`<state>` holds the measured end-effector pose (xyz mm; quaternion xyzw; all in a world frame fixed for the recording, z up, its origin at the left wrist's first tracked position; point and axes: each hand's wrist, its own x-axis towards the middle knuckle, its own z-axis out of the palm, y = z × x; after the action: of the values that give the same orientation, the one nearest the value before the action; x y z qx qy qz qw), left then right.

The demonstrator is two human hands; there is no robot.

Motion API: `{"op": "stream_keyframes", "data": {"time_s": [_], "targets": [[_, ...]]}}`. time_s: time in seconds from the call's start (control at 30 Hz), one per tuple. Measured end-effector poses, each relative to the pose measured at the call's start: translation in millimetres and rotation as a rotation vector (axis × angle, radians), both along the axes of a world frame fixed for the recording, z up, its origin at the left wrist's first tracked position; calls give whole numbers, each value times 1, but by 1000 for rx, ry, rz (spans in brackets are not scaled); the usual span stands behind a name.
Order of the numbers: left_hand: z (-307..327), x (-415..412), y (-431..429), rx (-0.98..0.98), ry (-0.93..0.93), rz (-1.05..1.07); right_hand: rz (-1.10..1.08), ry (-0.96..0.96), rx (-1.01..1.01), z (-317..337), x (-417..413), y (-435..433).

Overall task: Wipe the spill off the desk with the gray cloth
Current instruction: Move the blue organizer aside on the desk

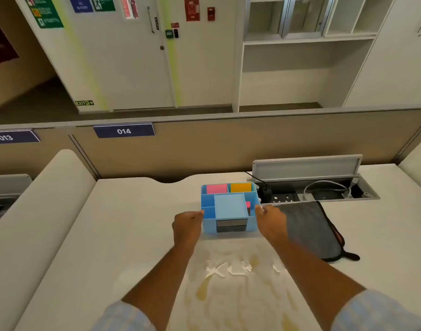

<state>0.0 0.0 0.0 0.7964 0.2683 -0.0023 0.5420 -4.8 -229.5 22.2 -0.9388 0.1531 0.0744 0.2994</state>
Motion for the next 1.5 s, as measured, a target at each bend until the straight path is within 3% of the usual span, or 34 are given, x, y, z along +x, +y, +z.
{"op": "stream_keyframes", "data": {"time_s": [0.2, 0.3, 0.47, 0.77, 0.93, 1.17, 1.5], "targets": [[-2, 14, -4, 149, 102, -2, 8, 71, -149, -7, 17, -5], [1, 17, -3, 283, 99, -15, 58, 85, -256, -5, 19, -1], [8, 16, 19, 328, 38, -14, 80, 16, -307, -5, 20, 18], [19, 4, 135, 353, -84, 45, 46, -108, 68, -2, 20, 129], [23, -9, 217, 368, -119, 67, 93, -98, 173, -8, 19, 211], [18, -22, 299, 338, -142, 134, 155, -77, 167, -16, 18, 299], [-1, -27, 337, 291, -151, 167, 187, -69, 161, -26, 13, 339]]}}
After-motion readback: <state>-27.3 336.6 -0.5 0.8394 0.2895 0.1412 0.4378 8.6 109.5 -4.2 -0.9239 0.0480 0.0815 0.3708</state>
